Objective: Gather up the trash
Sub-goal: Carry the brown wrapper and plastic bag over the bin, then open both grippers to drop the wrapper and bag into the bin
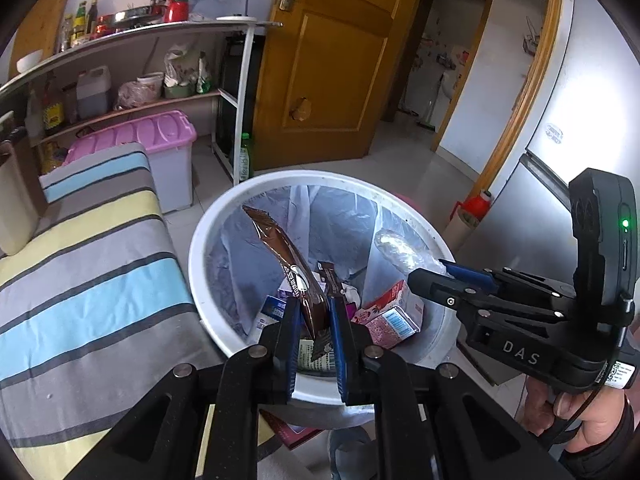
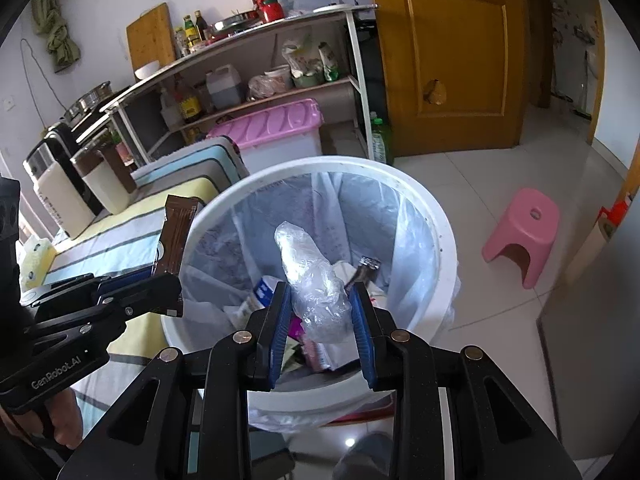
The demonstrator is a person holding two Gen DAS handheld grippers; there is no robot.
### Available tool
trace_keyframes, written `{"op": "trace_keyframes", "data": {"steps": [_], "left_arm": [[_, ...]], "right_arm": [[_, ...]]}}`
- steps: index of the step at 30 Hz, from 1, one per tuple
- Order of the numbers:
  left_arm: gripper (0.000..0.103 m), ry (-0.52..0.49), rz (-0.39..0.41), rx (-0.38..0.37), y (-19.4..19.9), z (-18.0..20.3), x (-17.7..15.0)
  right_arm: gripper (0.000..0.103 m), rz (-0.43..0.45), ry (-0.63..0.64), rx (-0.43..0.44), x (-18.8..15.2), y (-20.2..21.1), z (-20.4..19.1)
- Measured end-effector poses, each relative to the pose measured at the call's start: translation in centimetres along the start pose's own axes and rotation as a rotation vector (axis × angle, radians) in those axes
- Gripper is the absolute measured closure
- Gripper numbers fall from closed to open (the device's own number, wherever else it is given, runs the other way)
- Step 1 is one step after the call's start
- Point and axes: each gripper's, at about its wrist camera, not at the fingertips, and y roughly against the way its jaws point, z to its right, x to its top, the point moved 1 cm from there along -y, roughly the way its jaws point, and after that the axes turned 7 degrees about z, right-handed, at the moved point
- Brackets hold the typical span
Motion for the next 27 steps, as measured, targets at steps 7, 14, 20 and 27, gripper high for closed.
{"op": "trace_keyframes", "data": {"steps": [7, 14, 20, 27], "left_arm": [[0.087, -0.004, -0.024, -0.024, -1.2, 0.3, 0.2], [0.084, 0.006, -0.014, -0.025, -0.6, 0.0, 0.2], [0.084, 0.021, -0.003, -0.018, 0.5, -0.2, -0.2], [0.081, 0.033, 0.018, 0.003, 2.6, -0.5, -0.9]], "right_arm": [[0.063, -0.01, -0.001, -0.003, 0.0, -0.7, 0.4], [0.06, 0.009, -0.007, -0.002, 0.0, 0.0, 0.4], [0.06, 0.024, -0.003, 0.005, -0.2, 1.1, -0.3], [0.06, 0.053, 0.021, 0.021, -0.6, 3.4, -2.1]]}}
